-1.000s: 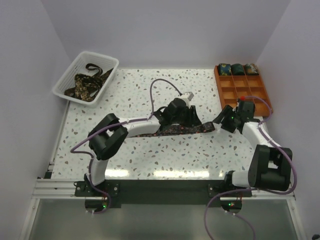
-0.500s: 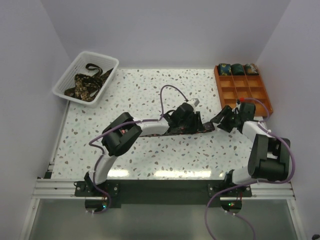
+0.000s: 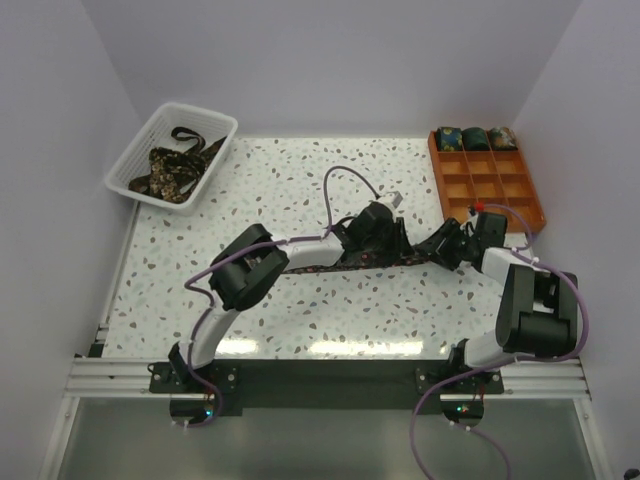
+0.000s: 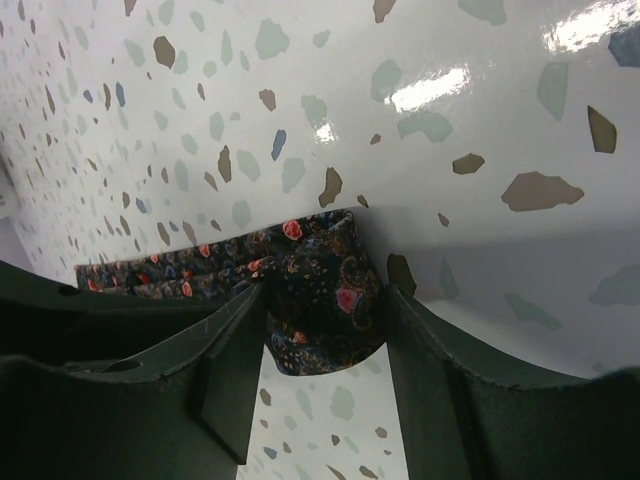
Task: Roll the ties
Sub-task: Roll the tie
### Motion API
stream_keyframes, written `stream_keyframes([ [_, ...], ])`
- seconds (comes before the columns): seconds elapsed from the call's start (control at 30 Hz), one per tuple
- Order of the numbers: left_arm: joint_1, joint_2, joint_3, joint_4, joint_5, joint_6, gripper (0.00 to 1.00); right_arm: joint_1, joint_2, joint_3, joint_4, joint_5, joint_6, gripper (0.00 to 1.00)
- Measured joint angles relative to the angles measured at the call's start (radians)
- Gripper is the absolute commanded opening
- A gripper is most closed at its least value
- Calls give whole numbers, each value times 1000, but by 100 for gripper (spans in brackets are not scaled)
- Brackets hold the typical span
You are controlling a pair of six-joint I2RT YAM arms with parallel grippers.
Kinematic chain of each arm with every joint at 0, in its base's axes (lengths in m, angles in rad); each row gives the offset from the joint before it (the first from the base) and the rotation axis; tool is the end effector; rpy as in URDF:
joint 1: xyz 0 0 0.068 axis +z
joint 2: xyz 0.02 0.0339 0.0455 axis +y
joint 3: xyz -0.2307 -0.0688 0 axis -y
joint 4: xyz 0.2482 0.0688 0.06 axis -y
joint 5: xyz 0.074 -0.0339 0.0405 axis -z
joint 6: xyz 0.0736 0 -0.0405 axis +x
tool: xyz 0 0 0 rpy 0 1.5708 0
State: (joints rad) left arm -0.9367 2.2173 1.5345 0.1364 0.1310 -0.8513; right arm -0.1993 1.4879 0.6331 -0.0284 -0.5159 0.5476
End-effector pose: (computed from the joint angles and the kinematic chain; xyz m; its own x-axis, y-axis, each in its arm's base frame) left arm 0.2973 -0.4205 0.1112 -0.8533 -0.0983 -0.5120 0.3384 0.6427 -0.6874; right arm 0.2980 -0.0231 0.0889 -0.7168 0.6068 -0.3434 0.2794 0.7012 0.6559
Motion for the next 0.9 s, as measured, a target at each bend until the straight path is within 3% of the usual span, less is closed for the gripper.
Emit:
stream_keyframes([
  [0.3,0,59,35,-14,-12,-2,32,0,-16,-7,1,-4,10,52],
  [0.9,0,59,42,-10,-57,3,36,0,-84,-20,-1,-37,11,43],
])
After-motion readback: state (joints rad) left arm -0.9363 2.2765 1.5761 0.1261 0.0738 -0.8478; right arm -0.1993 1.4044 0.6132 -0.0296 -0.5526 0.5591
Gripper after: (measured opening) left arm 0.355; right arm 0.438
